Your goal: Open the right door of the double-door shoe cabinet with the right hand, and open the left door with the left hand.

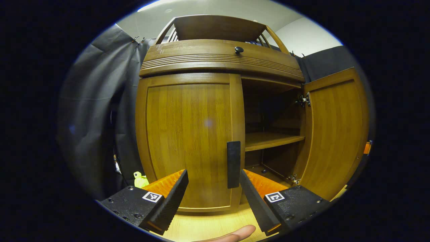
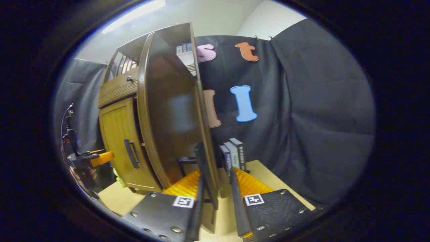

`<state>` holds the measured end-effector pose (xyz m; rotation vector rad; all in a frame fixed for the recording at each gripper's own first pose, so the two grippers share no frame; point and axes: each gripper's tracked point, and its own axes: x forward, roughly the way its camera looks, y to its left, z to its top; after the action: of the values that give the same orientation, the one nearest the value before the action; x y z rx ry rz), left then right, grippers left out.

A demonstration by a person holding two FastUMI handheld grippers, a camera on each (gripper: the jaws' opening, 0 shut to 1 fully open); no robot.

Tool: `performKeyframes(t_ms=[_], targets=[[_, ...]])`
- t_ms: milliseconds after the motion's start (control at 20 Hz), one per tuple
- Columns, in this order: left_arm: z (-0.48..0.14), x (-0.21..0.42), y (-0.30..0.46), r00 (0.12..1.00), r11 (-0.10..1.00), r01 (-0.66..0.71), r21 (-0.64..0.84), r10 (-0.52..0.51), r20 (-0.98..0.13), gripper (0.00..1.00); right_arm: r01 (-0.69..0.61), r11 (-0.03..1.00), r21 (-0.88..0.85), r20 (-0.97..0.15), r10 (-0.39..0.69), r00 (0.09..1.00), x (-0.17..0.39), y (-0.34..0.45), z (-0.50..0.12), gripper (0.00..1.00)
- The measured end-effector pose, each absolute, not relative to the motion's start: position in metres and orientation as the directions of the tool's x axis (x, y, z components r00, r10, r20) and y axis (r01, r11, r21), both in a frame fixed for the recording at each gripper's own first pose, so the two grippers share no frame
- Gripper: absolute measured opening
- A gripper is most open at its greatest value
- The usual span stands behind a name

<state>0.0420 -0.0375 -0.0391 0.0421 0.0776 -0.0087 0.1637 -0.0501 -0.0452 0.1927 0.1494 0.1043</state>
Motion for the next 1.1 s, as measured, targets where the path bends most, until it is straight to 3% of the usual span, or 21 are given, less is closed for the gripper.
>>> performKeyframes(t_ms=[150,200,250,400,500,550,700,850,900,950,1100], targets=[[-0.049,0.05,-0.049,0.996,0.999,0.038,0.019,-0.036,-0.087,0.92,-0.071,0.982,0.173,-0.134,0.095,0.986,0.161,-0.062,-0.044,0.9],[-0.052,0.053,-0.054,0.995,0.998,0.052,0.017,-0.051,-0.09,0.96,-0.062,0.986,0.157,-0.135,0.084,0.987,0.159,-0.066,-0.044,0.96],[-0.053,0.058,-0.057,0.994,0.998,0.059,0.016,-0.057,-0.089,0.92,-0.053,0.989,0.137,-0.133,0.071,0.989,0.155,-0.069,-0.042,0.97],[-0.062,0.075,-0.065,0.996,0.998,0.054,-0.012,-0.055,-0.074,0.96,0.029,0.998,0.049,-0.088,-0.024,0.996,0.137,-0.098,-0.028,0.98],[-0.074,0.09,-0.078,0.992,0.998,0.061,-0.019,-0.063,-0.106,0.92,0.102,0.995,0.021,-0.008,-0.102,0.995,0.114,-0.122,-0.009,0.97],[-0.08,0.099,-0.081,0.99,0.998,0.059,-0.006,-0.059,-0.13,0.96,0.126,0.991,0.043,0.045,-0.128,0.991,0.103,-0.129,0.005,0.97],[-0.085,0.126,-0.077,0.994,0.999,0.002,0.039,0.002,-0.109,0.94,0.114,0.983,0.144,0.15,-0.135,0.979,0.063,-0.132,0.023,0.97],[-0.073,0.139,-0.088,0.998,0.998,0.042,0.041,-0.04,-0.046,0.89,0.122,0.982,0.146,0.173,-0.146,0.974,0.032,-0.136,0.02,0.97],[-0.072,0.136,-0.083,0.999,0.998,0.028,0.05,-0.027,-0.033,0.79,0.151,0.979,0.135,0.185,-0.174,0.967,0.023,-0.134,0.018,0.97],[-0.068,0.145,-0.082,1.0,0.999,0.008,0.052,-0.007,-0.013,0.76,0.175,0.977,0.121,0.195,-0.196,0.961,0.014,-0.136,0.02,0.98],[-0.073,0.149,-0.071,0.998,0.997,-0.037,0.062,0.04,-0.047,0.53,0.163,0.98,0.119,0.207,-0.185,0.961,-0.013,-0.118,0.024,0.97]])
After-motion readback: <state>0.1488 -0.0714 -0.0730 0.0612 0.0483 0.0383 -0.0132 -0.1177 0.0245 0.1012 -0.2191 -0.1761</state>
